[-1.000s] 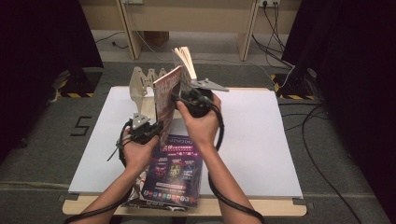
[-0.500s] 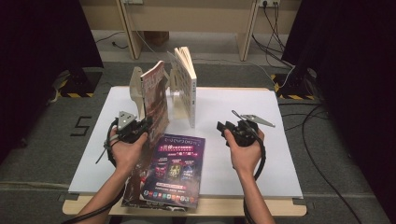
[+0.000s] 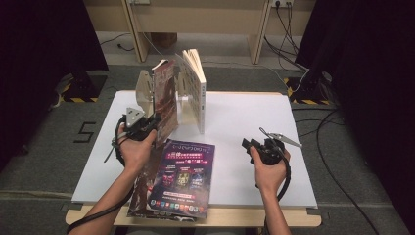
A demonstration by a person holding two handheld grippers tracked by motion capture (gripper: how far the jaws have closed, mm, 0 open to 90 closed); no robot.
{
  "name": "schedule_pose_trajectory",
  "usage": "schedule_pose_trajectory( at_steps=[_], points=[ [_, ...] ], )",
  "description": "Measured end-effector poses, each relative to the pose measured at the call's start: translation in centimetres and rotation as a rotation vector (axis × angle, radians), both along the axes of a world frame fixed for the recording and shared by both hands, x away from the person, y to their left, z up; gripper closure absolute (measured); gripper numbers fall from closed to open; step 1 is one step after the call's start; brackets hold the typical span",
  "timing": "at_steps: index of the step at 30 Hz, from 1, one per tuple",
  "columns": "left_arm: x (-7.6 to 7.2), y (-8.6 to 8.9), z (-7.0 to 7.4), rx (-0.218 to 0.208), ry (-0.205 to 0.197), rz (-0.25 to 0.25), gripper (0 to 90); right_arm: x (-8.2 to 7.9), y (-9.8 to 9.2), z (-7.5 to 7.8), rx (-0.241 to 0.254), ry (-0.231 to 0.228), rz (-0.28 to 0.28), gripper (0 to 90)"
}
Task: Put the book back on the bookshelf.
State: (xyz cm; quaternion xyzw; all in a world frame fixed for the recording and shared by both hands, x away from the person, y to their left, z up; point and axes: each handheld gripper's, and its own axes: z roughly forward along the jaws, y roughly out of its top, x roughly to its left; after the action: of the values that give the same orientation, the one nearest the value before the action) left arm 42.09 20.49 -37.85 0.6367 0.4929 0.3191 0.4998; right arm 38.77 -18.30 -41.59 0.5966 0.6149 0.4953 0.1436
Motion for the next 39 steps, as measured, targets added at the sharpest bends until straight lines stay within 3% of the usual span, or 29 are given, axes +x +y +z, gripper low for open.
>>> schedule_pose_trajectory(
  at_steps=[11,23,27,35,39],
  points=[
    [2.8,-0.1,1.3,0.017,-0.058,0.059,84.0,-0.6,-1.3,-1.6,-0.002,0.02,-0.043,60.5],
    [6.6,-1.0,0.7,-0.008,-0.073,0.122,83.9,-0.8,-1.8,-2.8,-0.021,0.035,-0.048,60.2],
    [7.5,-1.4,0.5,0.0,-0.098,0.139,83.7,-0.8,-1.8,-3.0,-0.032,0.034,-0.046,60.2],
    [7.3,-1.9,-1.8,0.025,-0.145,0.14,83.4,-0.8,-1.7,-3.3,-0.039,0.048,-0.038,60.1],
    [6.6,-1.9,-2.8,0.017,-0.131,0.13,82.7,-0.8,-1.6,-3.4,-0.035,0.055,-0.037,59.9]
  ],
)
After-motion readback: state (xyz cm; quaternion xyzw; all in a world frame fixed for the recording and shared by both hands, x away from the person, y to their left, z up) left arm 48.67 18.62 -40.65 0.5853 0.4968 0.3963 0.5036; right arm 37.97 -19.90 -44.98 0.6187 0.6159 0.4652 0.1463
